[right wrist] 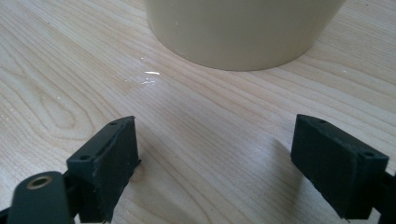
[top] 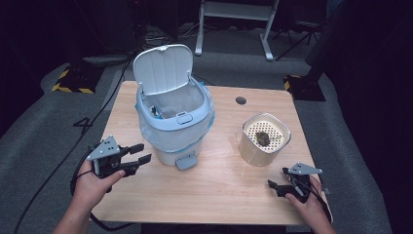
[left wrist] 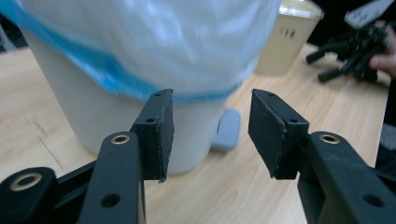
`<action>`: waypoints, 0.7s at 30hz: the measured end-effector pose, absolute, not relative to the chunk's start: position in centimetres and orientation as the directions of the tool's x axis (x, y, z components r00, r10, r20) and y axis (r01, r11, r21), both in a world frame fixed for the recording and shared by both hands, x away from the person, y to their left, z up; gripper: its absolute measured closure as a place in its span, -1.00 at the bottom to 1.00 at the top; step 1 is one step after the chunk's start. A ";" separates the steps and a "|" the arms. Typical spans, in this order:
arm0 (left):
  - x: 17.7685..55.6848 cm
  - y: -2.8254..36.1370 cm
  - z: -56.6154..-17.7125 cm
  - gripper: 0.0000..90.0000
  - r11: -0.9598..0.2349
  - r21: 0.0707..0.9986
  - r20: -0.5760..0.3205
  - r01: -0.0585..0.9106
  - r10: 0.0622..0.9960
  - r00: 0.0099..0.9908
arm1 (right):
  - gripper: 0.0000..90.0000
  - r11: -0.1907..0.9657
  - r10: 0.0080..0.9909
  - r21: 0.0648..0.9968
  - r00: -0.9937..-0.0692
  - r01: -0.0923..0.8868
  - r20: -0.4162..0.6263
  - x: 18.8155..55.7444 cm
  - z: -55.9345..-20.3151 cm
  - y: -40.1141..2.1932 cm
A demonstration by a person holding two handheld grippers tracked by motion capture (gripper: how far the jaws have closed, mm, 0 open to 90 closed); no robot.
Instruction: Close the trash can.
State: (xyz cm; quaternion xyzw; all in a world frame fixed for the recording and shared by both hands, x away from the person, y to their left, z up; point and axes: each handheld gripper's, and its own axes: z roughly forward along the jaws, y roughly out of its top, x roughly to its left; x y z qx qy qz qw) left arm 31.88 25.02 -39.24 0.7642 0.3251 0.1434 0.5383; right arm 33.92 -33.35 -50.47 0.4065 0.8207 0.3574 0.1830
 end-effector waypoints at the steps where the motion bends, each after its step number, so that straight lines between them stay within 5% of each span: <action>1: 31.9 25.0 -38.8 0.15 -0.200 0.919 -0.132 0.339 0.655 0.744 | -0.67 0.415 0.798 0.735 -0.603 0.537 -0.010 33.9 -50.5 -33.4; 21: 34.1 27.1 -31.0 0.15 -0.185 0.942 -0.071 0.281 0.708 0.703 | -0.67 0.414 0.798 0.736 -0.602 0.537 -0.010 33.9 -50.5 -33.3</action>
